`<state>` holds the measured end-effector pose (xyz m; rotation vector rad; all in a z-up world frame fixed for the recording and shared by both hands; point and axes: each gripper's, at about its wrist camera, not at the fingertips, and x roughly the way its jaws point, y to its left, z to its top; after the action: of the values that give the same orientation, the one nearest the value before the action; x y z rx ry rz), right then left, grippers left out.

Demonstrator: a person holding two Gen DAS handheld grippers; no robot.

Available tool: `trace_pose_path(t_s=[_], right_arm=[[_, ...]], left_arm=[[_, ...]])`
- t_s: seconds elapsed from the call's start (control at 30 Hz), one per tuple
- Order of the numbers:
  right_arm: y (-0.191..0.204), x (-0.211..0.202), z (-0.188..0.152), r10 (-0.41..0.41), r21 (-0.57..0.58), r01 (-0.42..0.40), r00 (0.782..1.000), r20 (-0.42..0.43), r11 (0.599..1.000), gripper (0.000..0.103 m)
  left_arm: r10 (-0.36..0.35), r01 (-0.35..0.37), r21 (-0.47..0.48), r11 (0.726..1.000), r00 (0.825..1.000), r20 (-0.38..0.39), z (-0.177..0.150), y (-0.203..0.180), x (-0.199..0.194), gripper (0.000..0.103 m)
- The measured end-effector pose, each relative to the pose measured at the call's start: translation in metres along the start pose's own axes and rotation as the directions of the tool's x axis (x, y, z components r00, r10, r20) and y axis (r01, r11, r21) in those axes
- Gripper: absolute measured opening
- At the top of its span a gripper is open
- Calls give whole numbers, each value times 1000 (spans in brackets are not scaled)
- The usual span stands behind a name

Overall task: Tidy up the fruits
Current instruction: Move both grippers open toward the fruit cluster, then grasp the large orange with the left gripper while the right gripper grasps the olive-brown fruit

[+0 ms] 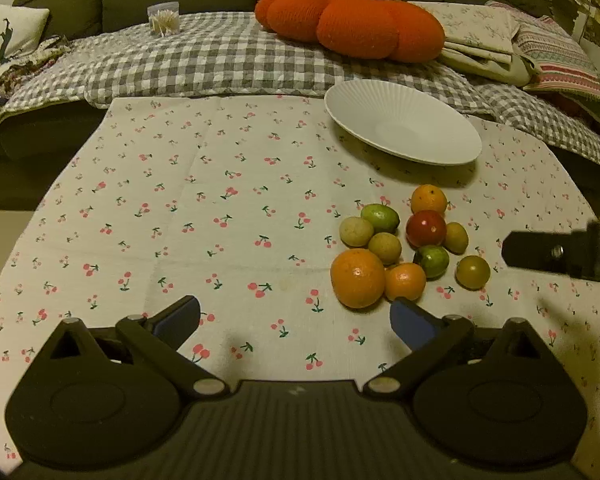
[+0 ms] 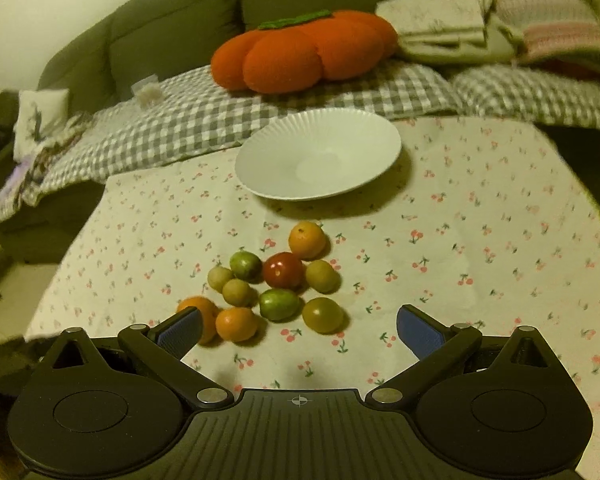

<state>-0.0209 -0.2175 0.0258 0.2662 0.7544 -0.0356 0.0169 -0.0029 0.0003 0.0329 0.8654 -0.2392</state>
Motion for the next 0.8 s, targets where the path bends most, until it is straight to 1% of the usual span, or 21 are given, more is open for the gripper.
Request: trace_pose_path(t_s=[0.1, 0.17, 0.2, 0.3, 0.33, 0.37, 0.4, 0.43, 0.5, 0.6, 0.67, 0.7, 0.8], right_arm=[[-10, 9, 5, 3, 63, -2, 1000, -19, 998, 103], [-16, 14, 7, 20, 112, -16, 999, -41, 994, 103], [-19, 16, 8, 36, 144, -28, 998, -59, 989, 103], [-24, 22, 12, 32, 166, -18, 996, -83, 986, 103], [-24, 24, 13, 33, 169, -17, 995, -91, 986, 102], [-24, 27, 15, 32, 164, -15, 994, -101, 986, 102], [-25, 29, 17, 38, 157, -23, 995, -93, 987, 101], [-25, 32, 18, 40, 148, -24, 994, -103, 989, 100], [-24, 38, 22, 51, 135, -34, 991, -125, 990, 96], [-23, 46, 27, 71, 105, -54, 984, -166, 993, 88], [-22, 50, 29, 50, 80, -37, 984, -170, 996, 87], [-22, 53, 28, 44, 71, -32, 983, -177, 997, 86], [-25, 56, 24, 53, 85, -36, 977, -205, 996, 80]], left_arm=[[-18, 18, -1, 1000, 1000, -6, 0, -1, 4, 99], [-35, 35, 3, 999, 999, -9, 1, -3, 7, 99], [-43, 43, 4, 999, 999, -9, 2, -4, 8, 97], [-61, 61, -3, 998, 998, -12, 5, -3, 14, 91], [-70, 69, -7, 998, 997, -15, 6, -2, 16, 87], [-80, 80, -16, 997, 997, -20, 7, -1, 19, 85], [-94, 93, -29, 995, 995, -25, 8, 1, 21, 82], [-108, 107, -43, 993, 994, -26, 8, 3, 23, 80], [-128, 126, -59, 990, 992, -21, 10, 7, 25, 77], [-145, 144, -74, 987, 989, -11, 11, 9, 26, 77], [-167, 165, -89, 982, 986, -11, 12, 9, 28, 76], [-179, 177, -100, 979, 984, -13, 12, 10, 29, 75], [-208, 204, -128, 971, 978, -20, 13, 10, 34, 67]])
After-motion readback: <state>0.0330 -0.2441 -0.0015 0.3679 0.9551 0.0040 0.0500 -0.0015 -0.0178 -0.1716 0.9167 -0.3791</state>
